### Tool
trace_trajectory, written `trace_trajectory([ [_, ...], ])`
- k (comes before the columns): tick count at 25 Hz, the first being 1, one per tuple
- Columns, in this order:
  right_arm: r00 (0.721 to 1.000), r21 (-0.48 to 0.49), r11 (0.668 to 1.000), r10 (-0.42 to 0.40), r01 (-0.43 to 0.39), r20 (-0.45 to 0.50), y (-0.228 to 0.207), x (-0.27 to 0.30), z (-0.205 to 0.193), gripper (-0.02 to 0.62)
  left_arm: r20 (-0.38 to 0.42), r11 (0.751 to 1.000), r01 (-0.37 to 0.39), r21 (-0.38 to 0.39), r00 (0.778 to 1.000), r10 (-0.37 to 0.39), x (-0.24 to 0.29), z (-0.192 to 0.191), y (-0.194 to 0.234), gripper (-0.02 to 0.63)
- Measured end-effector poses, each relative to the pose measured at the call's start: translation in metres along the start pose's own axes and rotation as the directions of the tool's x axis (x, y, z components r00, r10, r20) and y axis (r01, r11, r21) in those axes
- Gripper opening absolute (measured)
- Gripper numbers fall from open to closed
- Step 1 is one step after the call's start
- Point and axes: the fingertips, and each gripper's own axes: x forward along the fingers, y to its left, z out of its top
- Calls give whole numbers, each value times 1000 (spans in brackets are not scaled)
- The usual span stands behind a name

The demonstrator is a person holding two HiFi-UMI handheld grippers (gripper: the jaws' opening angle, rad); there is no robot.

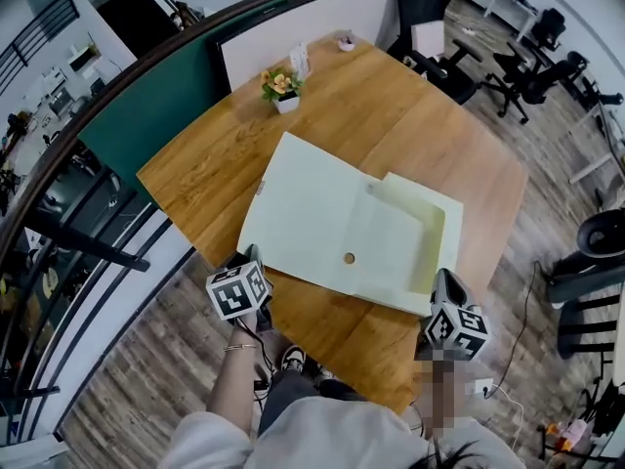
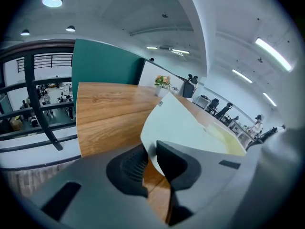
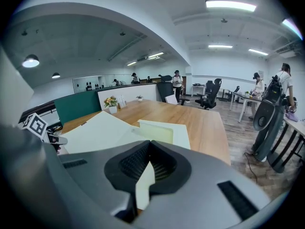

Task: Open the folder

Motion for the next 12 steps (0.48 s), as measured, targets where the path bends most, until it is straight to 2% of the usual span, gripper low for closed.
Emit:
trace_trajectory([
  [6, 1000, 12, 1000, -26, 26, -8, -4, 2, -8, 2, -80, 998, -58, 23, 995, 60, 16, -12, 13, 71],
  [12, 999, 36, 998, -51, 52, -15, -12, -1, -14, 2, -135, 997, -71, 6, 988, 71, 23, -16, 18, 75],
])
